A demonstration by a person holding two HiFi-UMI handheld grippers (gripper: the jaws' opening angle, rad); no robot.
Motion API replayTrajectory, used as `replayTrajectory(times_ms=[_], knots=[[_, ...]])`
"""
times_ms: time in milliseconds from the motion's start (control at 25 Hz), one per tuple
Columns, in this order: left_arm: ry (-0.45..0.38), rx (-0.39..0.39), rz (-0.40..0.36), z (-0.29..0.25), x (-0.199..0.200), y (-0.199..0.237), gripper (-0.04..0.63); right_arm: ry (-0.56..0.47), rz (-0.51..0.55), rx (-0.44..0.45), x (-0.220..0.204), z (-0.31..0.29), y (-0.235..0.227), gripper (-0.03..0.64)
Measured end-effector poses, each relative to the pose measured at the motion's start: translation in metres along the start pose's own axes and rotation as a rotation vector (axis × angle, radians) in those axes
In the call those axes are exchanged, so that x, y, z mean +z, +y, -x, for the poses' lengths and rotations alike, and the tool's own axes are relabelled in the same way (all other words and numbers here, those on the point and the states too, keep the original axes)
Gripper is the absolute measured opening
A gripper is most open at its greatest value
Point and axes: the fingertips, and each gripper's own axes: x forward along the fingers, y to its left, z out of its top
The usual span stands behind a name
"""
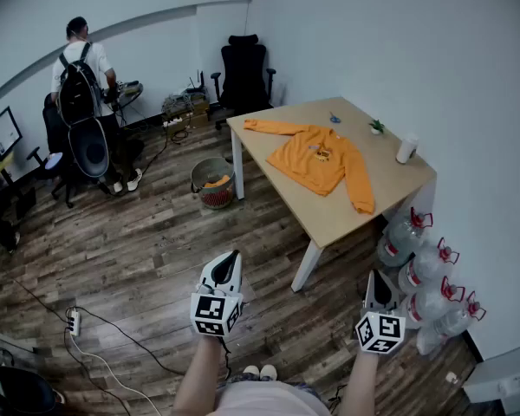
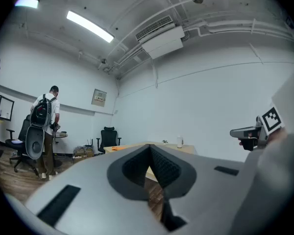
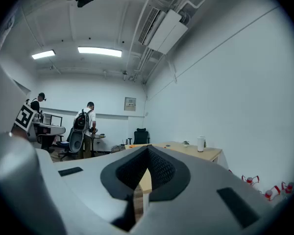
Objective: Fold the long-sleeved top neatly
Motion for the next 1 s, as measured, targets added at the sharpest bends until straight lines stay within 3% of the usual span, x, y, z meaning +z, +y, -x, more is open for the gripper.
replayTrajectory(times_ms=[600,1000], knots=[[0.0,-0.006,0.012,-0.008,-0.004,0.01,0.002,-0.011,-0.007,0.02,0.003,-0.013,0.012,0.006],[-0.001,-0.023,0.048,-0.001,-0.009,0.016,0.002,-0.018,-0.067,0.053,-0.001,-0.015,0.026,0.009]])
